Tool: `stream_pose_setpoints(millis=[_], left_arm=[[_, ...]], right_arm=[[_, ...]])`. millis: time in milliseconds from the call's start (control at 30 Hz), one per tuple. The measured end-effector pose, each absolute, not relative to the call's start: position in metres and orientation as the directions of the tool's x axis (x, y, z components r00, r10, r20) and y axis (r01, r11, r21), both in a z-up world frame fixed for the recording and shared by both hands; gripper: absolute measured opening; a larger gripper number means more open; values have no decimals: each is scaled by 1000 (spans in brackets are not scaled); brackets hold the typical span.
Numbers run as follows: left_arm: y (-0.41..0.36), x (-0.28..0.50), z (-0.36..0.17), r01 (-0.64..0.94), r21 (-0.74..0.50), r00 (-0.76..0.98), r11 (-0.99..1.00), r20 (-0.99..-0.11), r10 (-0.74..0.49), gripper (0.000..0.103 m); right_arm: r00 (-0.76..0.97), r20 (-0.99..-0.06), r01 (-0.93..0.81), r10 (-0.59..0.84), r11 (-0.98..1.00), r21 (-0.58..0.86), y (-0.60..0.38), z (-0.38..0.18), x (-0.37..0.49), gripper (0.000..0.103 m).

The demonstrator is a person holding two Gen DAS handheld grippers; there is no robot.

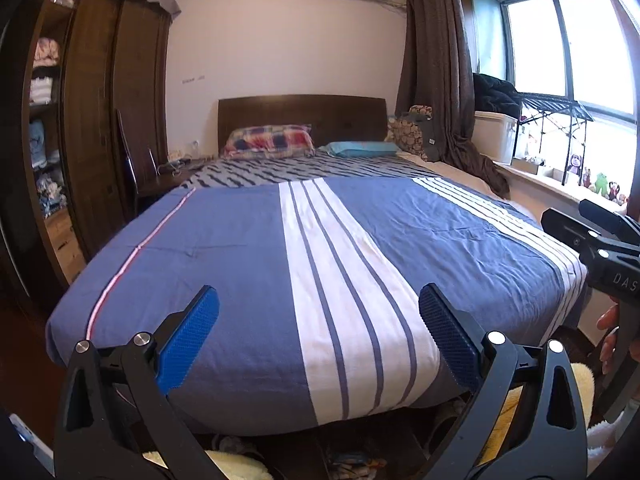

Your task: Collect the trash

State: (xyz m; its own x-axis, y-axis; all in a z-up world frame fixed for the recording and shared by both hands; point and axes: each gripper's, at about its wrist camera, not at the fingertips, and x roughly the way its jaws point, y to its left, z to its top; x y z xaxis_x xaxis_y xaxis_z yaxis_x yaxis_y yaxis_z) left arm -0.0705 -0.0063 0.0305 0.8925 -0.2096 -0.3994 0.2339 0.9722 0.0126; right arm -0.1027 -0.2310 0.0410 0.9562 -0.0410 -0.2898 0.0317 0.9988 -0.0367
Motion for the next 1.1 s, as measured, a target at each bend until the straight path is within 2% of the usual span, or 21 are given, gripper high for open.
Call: stream_pose_setpoints(millis=[1100], left_arm=[[-4, -82, 34, 235, -12, 896, 972, -385, -221, 95]], right_arm=[[955, -289, 58, -64, 998, -30, -227, 37, -114, 100]])
